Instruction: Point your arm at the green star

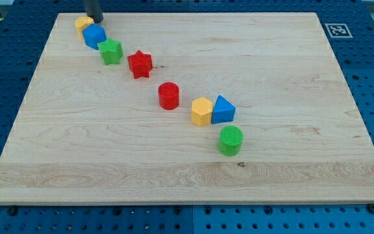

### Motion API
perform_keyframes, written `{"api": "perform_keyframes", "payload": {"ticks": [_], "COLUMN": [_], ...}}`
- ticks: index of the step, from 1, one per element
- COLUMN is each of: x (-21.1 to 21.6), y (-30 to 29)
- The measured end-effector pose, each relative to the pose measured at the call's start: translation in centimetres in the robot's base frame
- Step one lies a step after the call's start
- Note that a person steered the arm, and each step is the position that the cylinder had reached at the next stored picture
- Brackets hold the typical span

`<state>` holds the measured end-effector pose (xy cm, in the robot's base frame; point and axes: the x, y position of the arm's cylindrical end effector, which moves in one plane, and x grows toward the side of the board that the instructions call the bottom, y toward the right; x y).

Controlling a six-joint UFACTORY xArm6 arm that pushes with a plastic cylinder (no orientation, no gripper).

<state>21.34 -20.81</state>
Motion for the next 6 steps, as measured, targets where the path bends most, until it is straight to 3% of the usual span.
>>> {"api": "perform_keyframes", "payload": {"ticks": [1,4,5,6], "x": [1.9,16.8,19.3,19.1], "y": [-0.4,-2.4,-2.4,0.3]}}
